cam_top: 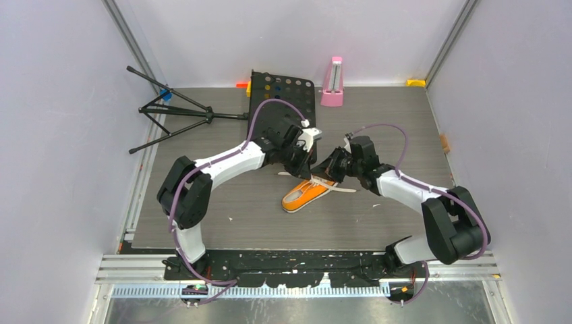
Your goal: Tie the shoes
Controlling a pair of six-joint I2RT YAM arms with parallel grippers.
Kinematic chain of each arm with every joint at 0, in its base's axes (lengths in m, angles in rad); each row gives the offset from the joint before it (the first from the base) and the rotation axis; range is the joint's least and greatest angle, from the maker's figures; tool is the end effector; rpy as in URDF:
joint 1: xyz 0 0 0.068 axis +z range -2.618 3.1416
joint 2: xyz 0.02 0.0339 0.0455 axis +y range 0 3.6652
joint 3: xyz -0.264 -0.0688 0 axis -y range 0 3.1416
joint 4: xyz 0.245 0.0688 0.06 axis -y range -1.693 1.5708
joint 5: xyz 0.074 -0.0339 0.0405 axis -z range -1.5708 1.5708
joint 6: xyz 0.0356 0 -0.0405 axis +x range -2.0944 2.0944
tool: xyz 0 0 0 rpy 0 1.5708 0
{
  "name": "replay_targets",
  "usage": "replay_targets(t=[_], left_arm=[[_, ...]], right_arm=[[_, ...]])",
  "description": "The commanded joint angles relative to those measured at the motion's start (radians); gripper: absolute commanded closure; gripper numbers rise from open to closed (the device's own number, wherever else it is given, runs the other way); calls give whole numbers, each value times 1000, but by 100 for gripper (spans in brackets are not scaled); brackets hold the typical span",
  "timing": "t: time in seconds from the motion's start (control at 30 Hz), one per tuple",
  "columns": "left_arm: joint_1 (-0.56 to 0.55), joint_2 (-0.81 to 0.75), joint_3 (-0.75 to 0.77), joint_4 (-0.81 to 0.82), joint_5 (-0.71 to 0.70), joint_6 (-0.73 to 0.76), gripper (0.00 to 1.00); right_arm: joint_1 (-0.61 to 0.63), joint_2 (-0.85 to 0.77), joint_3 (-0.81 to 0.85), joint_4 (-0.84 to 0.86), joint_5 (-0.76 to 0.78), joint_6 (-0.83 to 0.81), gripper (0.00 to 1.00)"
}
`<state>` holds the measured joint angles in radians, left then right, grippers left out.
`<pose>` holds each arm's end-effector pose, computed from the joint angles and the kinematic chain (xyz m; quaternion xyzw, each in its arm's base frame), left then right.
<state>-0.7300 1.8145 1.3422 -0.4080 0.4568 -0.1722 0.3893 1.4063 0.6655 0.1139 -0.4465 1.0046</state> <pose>0.2851 -0.2762 0.2300 0.3260 0.8600 -0.3355 0.2038 0.2569 0.1220 0.1906 0.1671 0.8583 0.4358 0.2134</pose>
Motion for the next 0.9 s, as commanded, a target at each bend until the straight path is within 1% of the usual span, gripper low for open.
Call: replay_targets(t=[0.0, 0.13, 0.27, 0.37, 0.5, 0.6, 0.73, 0.77, 0.87], left_arm=[[-13, -1, 12, -58, 46, 41, 100], [-14, 9, -21, 23, 58, 34, 100], [-14, 26, -23, 37, 45, 47, 100], [-14, 27, -24, 37, 43, 57, 100], [-14, 21, -25, 37, 42, 62, 100], [-14, 14, -30, 37, 42, 63, 100], [-14, 11, -33, 37, 42, 62, 100], [-14, 10, -34, 37, 43, 62, 100], [-14, 7, -34, 38, 37, 62, 100]], right_arm=[[-13, -36, -24, -26, 97, -57, 98], [-13, -32, -45, 4, 98, -58, 97], [-13, -26, -62, 39, 105, -53, 95], [-13, -24, -66, 52, 111, -48, 86], [-14, -31, -69, 62, 119, -39, 80], [-13, -41, -70, 63, 125, -35, 73], [-13, -59, -66, 49, 134, -36, 73], [-13, -60, -65, 45, 133, -38, 76], [-14, -67, -63, 40, 127, -30, 78]])
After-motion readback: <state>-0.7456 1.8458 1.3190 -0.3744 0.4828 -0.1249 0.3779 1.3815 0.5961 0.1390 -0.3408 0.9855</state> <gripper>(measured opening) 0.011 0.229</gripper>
